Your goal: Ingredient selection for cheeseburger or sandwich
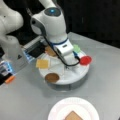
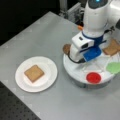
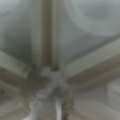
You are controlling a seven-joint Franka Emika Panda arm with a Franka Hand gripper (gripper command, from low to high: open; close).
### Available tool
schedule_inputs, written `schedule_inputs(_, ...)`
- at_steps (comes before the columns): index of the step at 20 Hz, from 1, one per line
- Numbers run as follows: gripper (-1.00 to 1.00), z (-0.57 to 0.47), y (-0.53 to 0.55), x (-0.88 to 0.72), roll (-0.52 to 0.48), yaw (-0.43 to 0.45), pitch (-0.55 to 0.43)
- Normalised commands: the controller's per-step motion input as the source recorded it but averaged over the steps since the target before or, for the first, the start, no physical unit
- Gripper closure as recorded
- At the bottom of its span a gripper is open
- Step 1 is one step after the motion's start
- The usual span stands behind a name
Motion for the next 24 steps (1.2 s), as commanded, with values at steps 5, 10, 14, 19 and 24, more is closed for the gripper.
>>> schedule_inputs(5,-1.0,0.15,-0.03,0.02,0.116,-0.018,0.094)
schedule_inputs(10,-1.0,0.21,0.05,-0.05,0.127,-0.171,0.106)
schedule_inputs(14,-1.0,0.15,0.11,-0.04,0.137,-0.234,0.089)
schedule_inputs(19,-1.0,0.14,0.11,-0.02,0.149,-0.2,0.07)
schedule_inputs(24,-1.0,0.35,0.06,-0.08,0.138,-0.417,0.089)
